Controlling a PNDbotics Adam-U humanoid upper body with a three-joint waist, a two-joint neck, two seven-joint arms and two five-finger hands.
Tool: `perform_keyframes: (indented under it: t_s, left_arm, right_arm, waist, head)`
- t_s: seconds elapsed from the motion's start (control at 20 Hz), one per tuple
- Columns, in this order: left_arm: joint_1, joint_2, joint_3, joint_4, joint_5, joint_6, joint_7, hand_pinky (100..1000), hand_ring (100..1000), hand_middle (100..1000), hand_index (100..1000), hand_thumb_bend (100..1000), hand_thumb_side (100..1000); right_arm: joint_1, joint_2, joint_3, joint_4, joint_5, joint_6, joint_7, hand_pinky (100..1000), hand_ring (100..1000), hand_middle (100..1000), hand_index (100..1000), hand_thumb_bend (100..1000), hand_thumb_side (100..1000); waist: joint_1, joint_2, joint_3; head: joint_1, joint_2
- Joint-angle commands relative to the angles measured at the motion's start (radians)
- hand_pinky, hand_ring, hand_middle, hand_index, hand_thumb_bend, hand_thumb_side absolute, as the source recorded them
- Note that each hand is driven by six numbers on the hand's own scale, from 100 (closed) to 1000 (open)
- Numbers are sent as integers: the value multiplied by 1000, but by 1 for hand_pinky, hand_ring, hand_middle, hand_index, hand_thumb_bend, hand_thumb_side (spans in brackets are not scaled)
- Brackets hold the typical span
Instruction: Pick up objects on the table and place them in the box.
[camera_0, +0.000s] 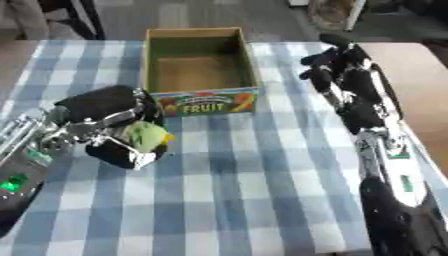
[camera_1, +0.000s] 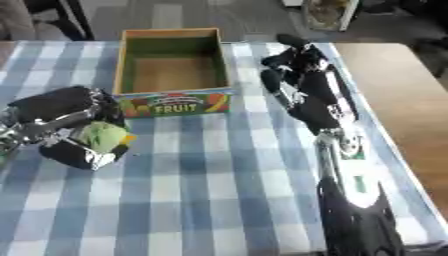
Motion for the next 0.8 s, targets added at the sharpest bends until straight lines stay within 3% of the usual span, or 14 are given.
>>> perform_keyframes:
  t_s: [0.05,0.3,0.6,0.8]
  left_arm:
    - [-52,55,42,-15,31,26,54,100,100,281,499,100,241]
    - [-129,48,47,57,21,36,121,100,100,286,504,100,221]
    - [-202,-15,39,216,-29,20,259,100,100,284,508,100,196]
    - [-242,-51,40,351,-43,-35,337,100,100,286,511,100,195]
  right_arm:
    - [-12,-16,1,-16,2,1,3,604,695,499,820,481,256]
    - [-18,-16,5,-13,2,0,9,604,695,498,820,481,256]
    - [-34,-8,18,-11,-1,-1,23,603,696,498,820,480,256]
    - [-51,-3,25,-10,-4,-2,32,603,696,497,820,479,255]
  waist:
    - [6,-16,-4]
    - [6,-8,-17]
    - [10,12,-52]
    - [13,29,-87]
  head:
    - [1,-18]
    - [7,-29]
    - [38,-57]
    - [85,-95]
